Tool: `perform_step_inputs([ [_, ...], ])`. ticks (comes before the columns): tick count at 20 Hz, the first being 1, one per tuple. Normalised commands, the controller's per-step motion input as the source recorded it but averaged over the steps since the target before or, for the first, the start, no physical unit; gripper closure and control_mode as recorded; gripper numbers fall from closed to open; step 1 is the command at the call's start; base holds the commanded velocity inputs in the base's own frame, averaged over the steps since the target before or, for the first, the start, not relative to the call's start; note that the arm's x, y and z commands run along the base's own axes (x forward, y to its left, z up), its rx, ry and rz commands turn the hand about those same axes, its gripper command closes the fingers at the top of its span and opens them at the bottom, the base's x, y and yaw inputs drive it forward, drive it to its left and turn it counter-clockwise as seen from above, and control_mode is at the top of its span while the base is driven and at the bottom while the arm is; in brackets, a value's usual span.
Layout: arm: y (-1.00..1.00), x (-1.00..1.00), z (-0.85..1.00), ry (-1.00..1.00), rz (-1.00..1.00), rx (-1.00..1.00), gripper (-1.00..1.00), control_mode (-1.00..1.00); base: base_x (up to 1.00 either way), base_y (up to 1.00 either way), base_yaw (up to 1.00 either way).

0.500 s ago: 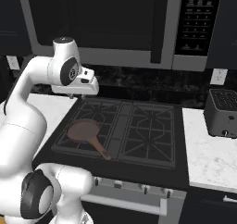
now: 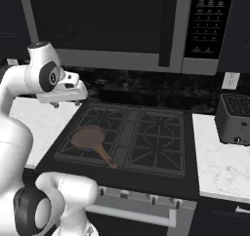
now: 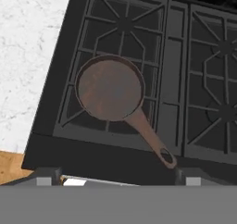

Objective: Turn off the front left burner of the stove.

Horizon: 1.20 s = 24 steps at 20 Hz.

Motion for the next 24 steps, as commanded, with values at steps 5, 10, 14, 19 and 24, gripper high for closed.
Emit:
perform_step_inputs([
  [5,0.65,-0.56,-0.40,0.00,0.11,-0.15,-1.00,-1.00,0.00,0.00,0.00],
  [10,0.57,-0.64,-0.49,0.00,0.00,-0.10,-1.00,-1.00,0.00,0.00,0.00],
  [14,0.56,-0.55,-0.47,0.02,0.00,-0.10,-1.00,-1.00,0.00,0.00,0.00],
  [19,0.50,-0.52,-0.45,0.01,0.00,-0.10,-1.00,-1.00,0.00,0.00,0.00],
  [24,0.27,-0.61,-0.67,-0.03,0.00,-0.10,-1.00,-1.00,0.00,0.00,0.00],
])
